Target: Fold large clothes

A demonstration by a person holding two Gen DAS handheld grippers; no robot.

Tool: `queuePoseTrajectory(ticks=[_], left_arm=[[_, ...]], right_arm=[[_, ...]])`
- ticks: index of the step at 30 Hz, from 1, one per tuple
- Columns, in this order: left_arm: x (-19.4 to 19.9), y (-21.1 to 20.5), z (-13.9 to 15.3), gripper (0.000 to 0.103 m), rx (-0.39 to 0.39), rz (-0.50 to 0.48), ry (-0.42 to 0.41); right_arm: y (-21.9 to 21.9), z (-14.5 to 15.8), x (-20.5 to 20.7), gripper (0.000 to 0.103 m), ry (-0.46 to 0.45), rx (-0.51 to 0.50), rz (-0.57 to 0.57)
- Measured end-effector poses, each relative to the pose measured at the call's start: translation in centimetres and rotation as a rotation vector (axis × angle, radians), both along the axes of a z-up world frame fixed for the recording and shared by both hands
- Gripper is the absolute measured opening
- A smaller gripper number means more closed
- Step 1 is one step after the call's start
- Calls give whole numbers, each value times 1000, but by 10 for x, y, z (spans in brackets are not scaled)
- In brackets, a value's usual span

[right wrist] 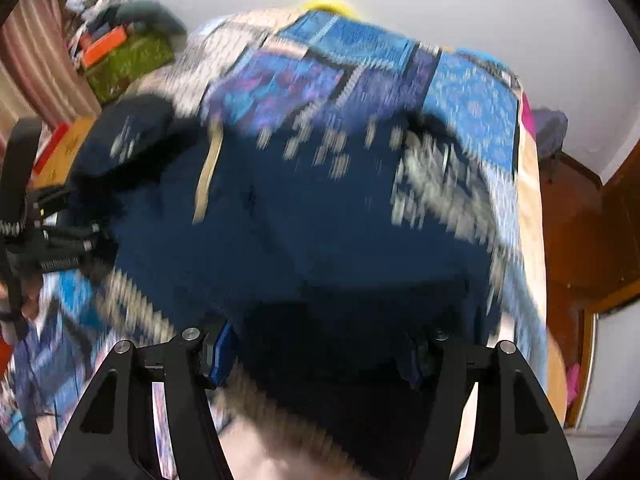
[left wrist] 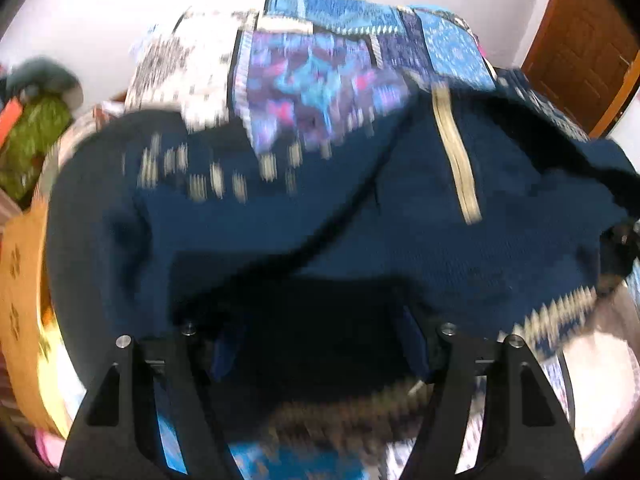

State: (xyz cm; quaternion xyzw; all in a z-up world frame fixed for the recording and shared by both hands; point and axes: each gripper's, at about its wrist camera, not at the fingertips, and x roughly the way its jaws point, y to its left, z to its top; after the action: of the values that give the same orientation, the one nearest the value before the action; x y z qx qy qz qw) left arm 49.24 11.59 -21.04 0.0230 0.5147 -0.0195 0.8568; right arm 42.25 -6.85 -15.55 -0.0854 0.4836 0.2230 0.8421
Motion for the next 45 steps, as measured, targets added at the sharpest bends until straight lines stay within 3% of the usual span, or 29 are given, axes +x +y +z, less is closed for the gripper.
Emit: queuePoseTrajectory(ticks=[2,4,6,8,11,16,19,22,24,28,32,37,45], left_arm=[[24,6,10,66,74,36,-53],[49,23,22,66,121,141,-104],[57,40,34,66,66,214,-132],[52,50,44,66,-24,222,-155],[39,50,50,66,-71,202,-163],[11,25,39,67,-64,128,-105],[-4,13,22,72,-84,109,-46],[-19,4,6,72,-62,105,0],[-33,-2,0,72,-7,108,-5],[-58,-5,-2,73,12,112,-5],[-85,7,1,73,-30,160,-3],[-114,28,10,73,-25,274,-32],[-153,60,21,73,-120,388,-66]], right_arm=[[-5,10,27,60,-48,14,-99],[-15,16,43,60,-75,40,-224],[-25,22,51,60,-76,102,-286],[-29,26,48,60,-63,142,-271],[-25,28,32,60,-77,126,-245],[-3,23,5,60,-64,50,-134],[9,9,-17,64,-23,21,-77],[12,-11,-28,66,17,-18,-69],[10,-16,-38,66,-2,-43,-81],[5,-15,-59,71,-4,-67,-97],[-4,-13,-72,71,41,-29,-111],[-12,-1,-85,71,50,25,-134],[-20,18,-104,71,0,53,-158]])
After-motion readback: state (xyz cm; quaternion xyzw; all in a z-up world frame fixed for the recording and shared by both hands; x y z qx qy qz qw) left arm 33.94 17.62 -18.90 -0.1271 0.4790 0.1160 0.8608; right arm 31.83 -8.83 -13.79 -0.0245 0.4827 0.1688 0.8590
